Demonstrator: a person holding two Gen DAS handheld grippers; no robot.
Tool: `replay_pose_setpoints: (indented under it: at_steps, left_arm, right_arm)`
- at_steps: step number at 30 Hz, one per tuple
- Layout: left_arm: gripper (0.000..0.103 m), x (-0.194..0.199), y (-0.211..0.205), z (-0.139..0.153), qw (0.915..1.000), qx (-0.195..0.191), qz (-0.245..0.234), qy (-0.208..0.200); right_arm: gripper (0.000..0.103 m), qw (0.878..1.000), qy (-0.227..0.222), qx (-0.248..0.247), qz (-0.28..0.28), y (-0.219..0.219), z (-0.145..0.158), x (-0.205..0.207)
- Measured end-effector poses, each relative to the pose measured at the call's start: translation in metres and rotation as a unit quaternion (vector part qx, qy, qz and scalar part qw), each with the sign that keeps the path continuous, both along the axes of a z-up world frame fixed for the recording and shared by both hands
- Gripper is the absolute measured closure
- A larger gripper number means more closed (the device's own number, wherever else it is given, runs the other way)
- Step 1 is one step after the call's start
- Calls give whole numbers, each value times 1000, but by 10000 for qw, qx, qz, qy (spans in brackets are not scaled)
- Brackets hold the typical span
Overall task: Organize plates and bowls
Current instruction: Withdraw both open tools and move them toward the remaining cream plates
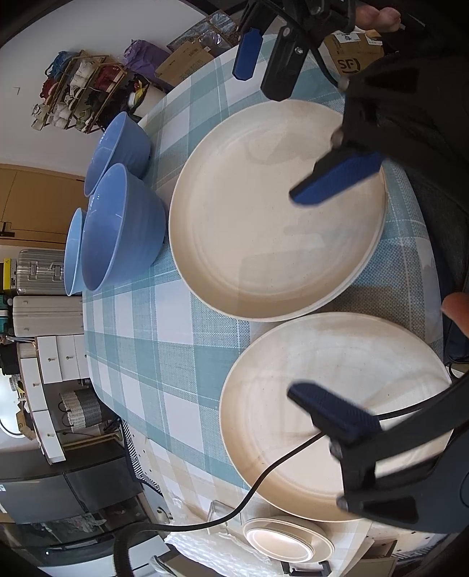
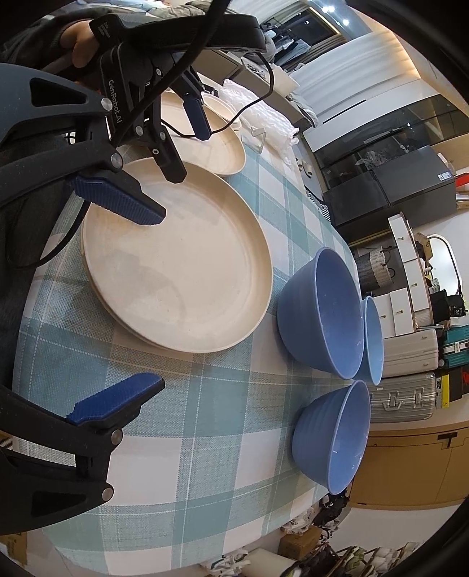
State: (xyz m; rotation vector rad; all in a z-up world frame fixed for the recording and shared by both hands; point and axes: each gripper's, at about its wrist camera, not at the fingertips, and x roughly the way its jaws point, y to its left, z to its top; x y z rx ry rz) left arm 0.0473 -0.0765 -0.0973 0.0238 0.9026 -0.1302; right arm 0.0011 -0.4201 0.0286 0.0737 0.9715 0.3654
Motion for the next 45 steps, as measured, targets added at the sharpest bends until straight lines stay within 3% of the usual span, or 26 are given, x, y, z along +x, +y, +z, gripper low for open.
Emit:
replay_pose_setpoints:
  at_steps: [20, 45]
  left_arm:
    - [2, -9, 17, 20, 9996, -1, 201, -190]
    - [2, -27, 105, 63, 9930, 142, 1043, -527]
  right_arm:
    - [11, 9999, -136, -3, 74, 4, 5, -4]
    - [11, 9964, -388, 88, 753, 53, 20, 0]
